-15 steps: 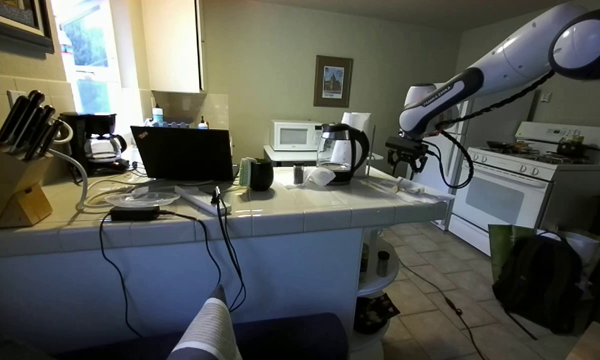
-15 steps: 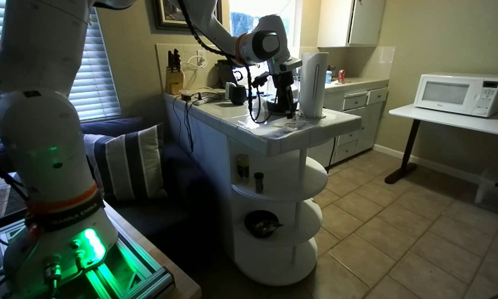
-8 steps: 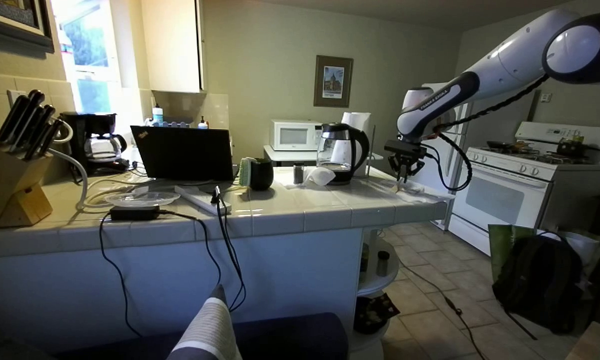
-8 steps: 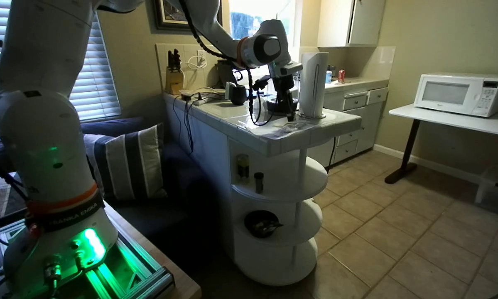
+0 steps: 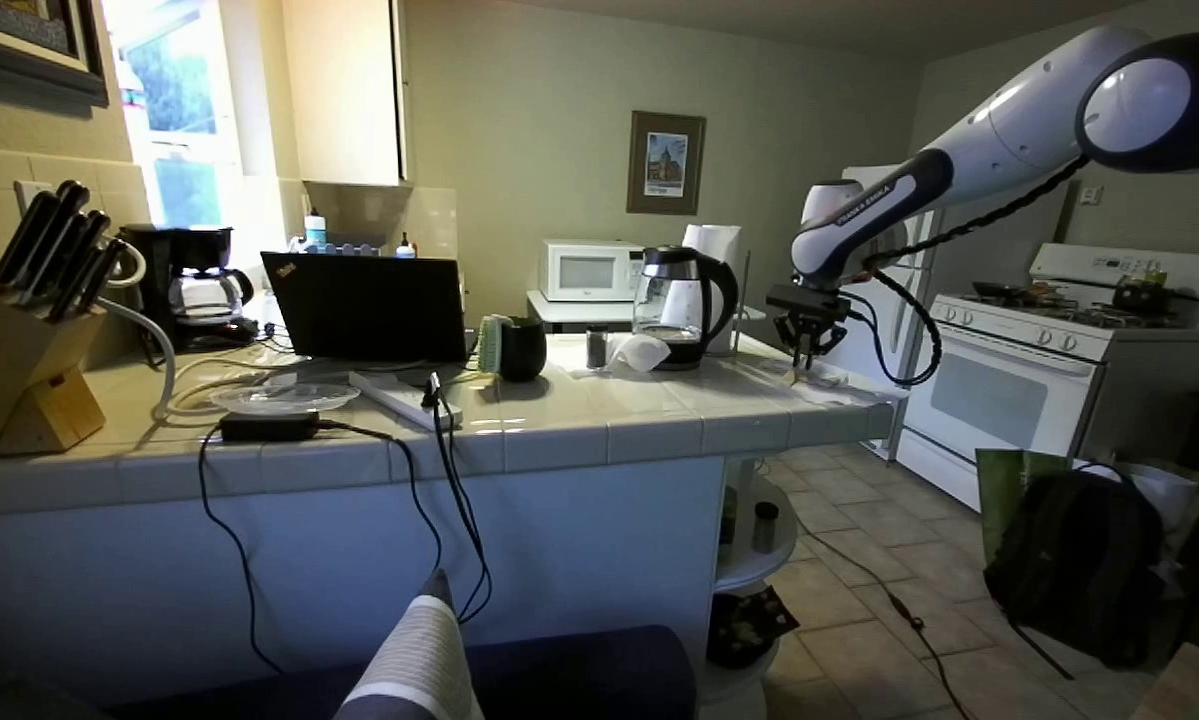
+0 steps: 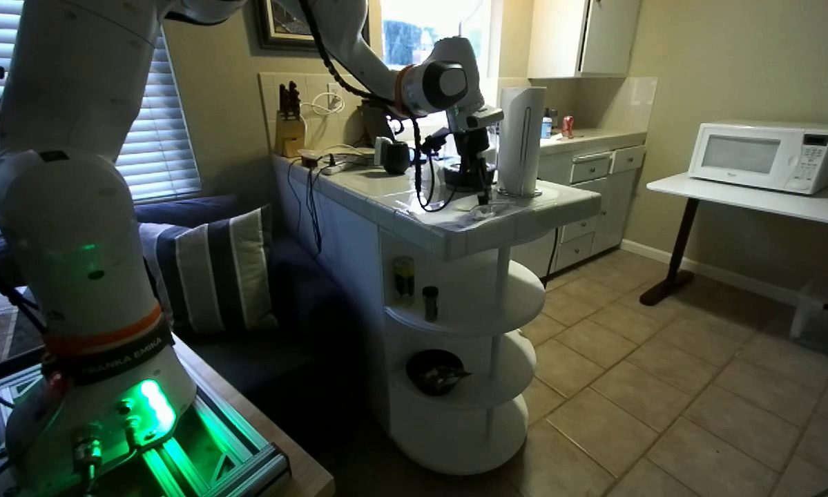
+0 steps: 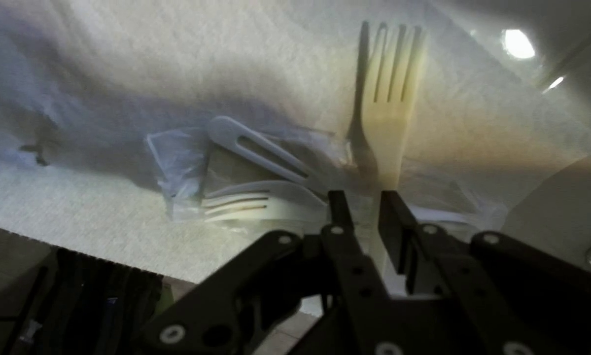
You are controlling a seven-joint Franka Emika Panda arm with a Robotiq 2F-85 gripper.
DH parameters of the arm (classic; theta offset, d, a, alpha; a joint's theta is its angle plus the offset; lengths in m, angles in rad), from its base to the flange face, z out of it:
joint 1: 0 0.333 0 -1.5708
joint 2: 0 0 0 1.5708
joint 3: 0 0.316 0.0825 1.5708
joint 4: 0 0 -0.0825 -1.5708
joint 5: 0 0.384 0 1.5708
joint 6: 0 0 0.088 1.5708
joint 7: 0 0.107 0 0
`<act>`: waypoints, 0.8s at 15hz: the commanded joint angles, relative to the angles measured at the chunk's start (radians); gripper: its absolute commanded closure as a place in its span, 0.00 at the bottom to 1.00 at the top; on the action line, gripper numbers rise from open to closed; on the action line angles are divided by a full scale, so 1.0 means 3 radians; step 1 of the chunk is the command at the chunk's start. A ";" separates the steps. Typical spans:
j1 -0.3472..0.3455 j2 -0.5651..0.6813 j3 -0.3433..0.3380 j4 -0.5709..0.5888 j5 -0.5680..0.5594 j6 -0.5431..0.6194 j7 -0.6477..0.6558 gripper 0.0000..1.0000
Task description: Move the fork to the left
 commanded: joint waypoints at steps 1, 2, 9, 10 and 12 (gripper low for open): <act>0.0027 0.0079 -0.0028 0.0107 0.0013 -0.0116 0.0050 0.75; 0.0028 0.0084 -0.0030 0.0110 0.0011 -0.0115 0.0053 0.81; 0.0011 0.0135 0.0006 0.0168 0.0083 -0.0079 0.0006 0.75; 0.0004 0.0134 0.0022 0.0180 0.0115 -0.0081 -0.0013 0.76; -0.0001 0.0125 0.0041 0.0199 0.0148 -0.0080 -0.0031 0.75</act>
